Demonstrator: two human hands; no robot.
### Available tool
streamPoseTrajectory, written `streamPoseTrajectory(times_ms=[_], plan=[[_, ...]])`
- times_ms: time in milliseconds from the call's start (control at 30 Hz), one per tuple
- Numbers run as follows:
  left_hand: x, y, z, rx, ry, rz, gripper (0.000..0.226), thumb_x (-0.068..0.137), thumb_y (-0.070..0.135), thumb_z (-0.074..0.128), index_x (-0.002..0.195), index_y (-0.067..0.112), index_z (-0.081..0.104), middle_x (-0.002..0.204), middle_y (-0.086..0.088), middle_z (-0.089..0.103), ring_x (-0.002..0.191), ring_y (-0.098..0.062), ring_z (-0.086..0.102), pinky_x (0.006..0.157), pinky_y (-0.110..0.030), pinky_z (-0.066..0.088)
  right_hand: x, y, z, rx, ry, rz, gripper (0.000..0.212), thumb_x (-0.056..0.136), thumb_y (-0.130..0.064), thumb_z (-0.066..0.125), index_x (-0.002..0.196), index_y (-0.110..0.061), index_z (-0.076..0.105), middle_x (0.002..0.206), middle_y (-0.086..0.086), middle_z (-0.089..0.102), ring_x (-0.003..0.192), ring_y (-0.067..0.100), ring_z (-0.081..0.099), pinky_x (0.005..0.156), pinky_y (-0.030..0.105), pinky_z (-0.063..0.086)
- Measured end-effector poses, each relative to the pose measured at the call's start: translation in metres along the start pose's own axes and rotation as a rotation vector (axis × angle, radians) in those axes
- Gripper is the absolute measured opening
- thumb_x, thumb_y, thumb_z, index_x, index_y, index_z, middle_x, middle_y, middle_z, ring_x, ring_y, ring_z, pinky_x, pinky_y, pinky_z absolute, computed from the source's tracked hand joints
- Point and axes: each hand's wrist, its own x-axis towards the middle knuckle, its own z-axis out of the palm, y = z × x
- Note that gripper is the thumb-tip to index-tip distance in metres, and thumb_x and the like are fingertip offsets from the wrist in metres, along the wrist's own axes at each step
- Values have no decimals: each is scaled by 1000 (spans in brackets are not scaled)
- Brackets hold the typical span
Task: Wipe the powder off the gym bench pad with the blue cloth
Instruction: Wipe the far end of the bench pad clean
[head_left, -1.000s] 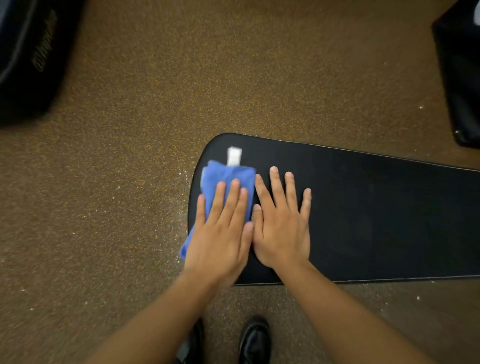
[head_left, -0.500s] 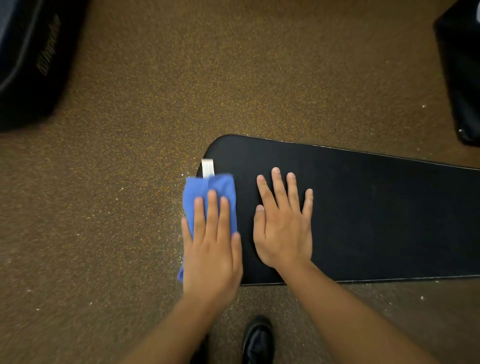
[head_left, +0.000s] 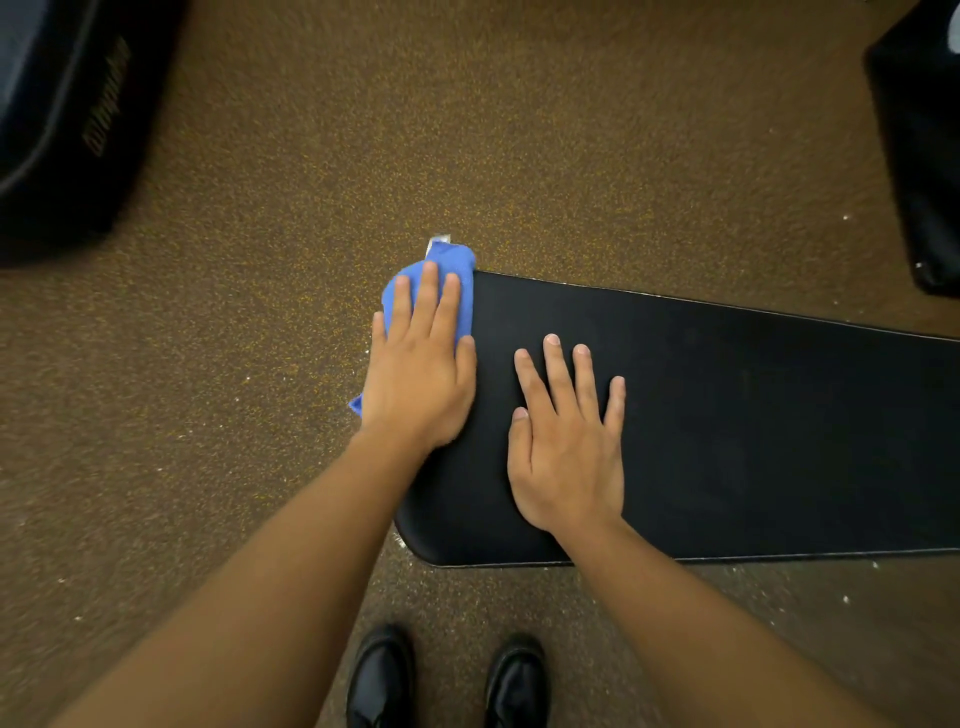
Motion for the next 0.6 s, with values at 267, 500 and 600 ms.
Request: streamPoseTrajectory(times_ms=[267, 500, 600], plan=[[-102, 24, 38, 34, 90, -144, 62, 100, 36, 23, 156, 13, 11, 164, -6, 4, 151, -26, -3, 118, -52, 8, -1, -1, 0, -7, 6, 0, 57, 97, -35, 23, 153, -25, 25, 162, 3, 19, 150, 27, 10, 118, 59, 11], [-100, 29, 29, -25, 55, -153, 70, 94, 46, 18, 156, 16, 12, 163, 2, -5, 151, -20, -9, 119, -48, 2, 0, -3, -1, -2, 21, 5, 57, 96, -35, 23, 152, -24, 27, 162, 3, 21, 150, 27, 11, 117, 59, 12], [-95, 25, 9, -92, 49, -134, 74, 88, 53, 18, 153, 20, 29, 164, 1, 12, 150, -21, 7, 117, -46, 13, 0, -1, -3, 26, 25, -3, 59, 94, -40, 26, 151, -25, 29, 162, 3, 21, 150, 26, 10, 118, 58, 9]])
